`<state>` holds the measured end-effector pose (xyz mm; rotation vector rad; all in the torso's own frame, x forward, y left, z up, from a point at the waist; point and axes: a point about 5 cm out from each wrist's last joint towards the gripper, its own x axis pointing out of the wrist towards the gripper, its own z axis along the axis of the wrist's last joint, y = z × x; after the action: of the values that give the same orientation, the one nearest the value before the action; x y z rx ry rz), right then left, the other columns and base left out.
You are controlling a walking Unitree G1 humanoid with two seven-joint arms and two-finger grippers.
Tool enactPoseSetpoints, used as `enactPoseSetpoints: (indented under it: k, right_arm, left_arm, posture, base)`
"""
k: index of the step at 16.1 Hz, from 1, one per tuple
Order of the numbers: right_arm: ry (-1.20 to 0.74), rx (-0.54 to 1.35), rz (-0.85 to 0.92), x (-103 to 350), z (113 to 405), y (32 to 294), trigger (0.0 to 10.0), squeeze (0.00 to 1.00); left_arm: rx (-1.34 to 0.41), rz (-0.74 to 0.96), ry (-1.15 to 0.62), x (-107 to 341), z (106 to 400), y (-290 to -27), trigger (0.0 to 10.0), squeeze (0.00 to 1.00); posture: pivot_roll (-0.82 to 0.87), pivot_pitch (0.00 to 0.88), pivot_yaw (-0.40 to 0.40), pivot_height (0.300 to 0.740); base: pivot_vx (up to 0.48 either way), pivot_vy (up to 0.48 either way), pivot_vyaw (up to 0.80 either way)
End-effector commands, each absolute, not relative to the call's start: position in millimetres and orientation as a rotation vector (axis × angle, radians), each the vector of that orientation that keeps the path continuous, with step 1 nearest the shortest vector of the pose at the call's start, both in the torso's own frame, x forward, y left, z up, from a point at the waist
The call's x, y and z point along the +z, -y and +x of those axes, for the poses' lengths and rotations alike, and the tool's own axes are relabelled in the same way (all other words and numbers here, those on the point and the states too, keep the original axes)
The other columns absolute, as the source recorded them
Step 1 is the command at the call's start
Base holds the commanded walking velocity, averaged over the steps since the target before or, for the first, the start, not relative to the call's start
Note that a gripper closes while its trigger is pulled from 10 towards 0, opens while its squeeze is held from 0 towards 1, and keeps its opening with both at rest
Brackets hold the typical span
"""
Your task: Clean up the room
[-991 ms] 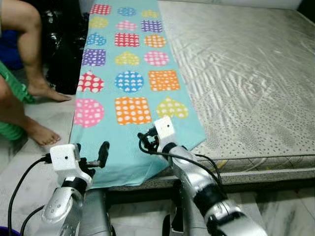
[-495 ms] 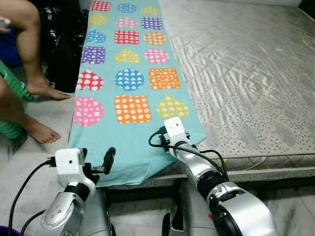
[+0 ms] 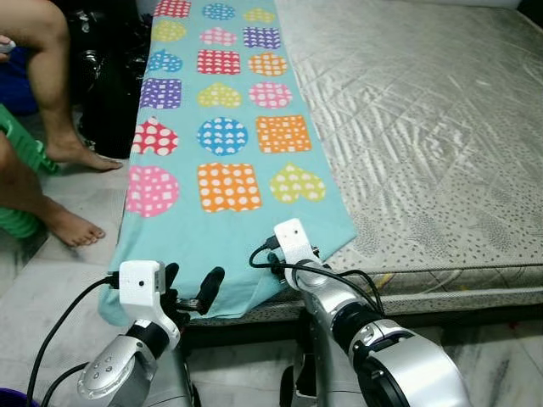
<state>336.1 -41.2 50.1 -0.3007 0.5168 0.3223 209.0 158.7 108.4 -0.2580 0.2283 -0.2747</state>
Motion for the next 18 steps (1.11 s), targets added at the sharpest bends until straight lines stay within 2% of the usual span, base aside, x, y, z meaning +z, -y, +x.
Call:
enactPoseSetpoints:
  k: [1,6,11,18]
  right_arm:
    - [-0.58,0.354,-0.303,35,323,38,0.0,0.0]
    - [-0.576,0.34,-0.294,37,325,38,0.0,0.0]
    - [-0.609,0.304,-0.184,36,326,43,0.0,0.0]
    - [-0.588,0.227,-0.011,47,340,65,0.0,0.0]
  left_arm:
    - [-0.291,-0.256,-0.232,110,208,-158,10.0,0.0]
    - [-0.306,-0.25,-0.242,111,210,-158,10.0,0.0]
    - [-0.303,-0.245,-0.244,111,213,-159,10.0,0.0]
    - [-0.311,-0.242,-0.232,112,222,-156,10.0,0.0]
  posture:
    - [0.14,0.186,-0.1,0.542]
    - [0.14,0.181,-0.095,0.542]
    - [0.13,0.173,-0.095,0.542]
    - [0.1,0.153,-0.09,0.542]
  base:
    - [0.0,0.0,0.0]
    - [0.0,0.0,0.0]
    - [0.0,0.0,0.0]
    - [0.0,0.0,0.0]
